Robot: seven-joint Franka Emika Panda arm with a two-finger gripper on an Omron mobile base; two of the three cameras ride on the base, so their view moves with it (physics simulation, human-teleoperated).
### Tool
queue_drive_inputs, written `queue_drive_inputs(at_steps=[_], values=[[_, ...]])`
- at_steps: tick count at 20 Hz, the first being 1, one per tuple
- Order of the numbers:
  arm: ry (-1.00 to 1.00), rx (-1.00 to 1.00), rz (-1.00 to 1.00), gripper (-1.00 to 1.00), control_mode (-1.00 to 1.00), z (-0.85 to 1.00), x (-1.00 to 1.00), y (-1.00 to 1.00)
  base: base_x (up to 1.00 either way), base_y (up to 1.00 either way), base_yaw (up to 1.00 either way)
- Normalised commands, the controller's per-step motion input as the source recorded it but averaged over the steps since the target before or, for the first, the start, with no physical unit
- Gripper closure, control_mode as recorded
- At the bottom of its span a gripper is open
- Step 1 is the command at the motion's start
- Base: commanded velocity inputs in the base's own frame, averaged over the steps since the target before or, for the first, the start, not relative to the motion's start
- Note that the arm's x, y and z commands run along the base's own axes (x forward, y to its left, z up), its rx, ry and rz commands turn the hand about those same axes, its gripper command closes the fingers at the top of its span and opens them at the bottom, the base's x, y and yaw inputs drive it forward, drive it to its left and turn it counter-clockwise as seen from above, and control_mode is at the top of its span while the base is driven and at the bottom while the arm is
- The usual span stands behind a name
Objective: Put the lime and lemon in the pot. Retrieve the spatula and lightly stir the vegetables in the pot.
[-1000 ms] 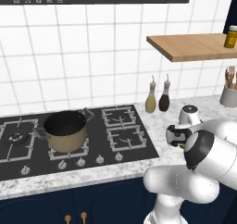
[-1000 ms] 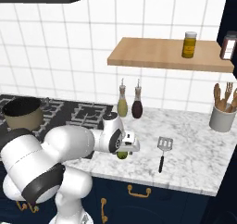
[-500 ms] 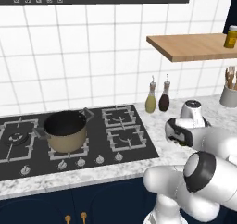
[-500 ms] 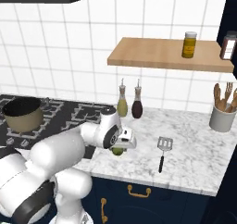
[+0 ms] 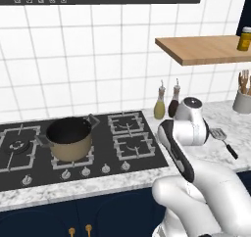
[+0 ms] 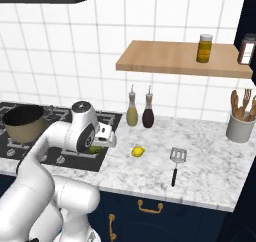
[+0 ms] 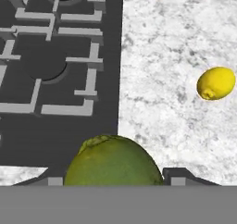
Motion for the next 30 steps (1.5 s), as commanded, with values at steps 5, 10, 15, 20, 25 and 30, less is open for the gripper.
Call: queue_drive_inputs(at_steps=[5, 10, 15, 20, 25, 30], values=[[0.0, 0.15, 0.14, 1.0, -1.0, 0.79, 0.05, 1.0, 0.0, 0.0, 0.0], [-0.01, 0.11, 0.16, 1.0, -1.0, 0.7, 0.06, 1.0, 0.0, 0.0, 0.0], [-0.08, 0.05, 0.14, 1.0, -1.0, 0.61, 0.02, 1.0, 0.0, 0.0, 0.0], [-0.02, 0.0, 0.11, 1.0, -1.0, 0.25, 0.38, 1.0, 0.0, 0.0, 0.0], [0.0, -0.06, 0.05, 1.0, -1.0, -0.01, 0.65, 0.99, 0.0, 0.0, 0.0], [0.0, -0.13, 0.0, 1.0, -1.0, -0.13, 0.62, 0.9, 0.0, 0.0, 0.0]])
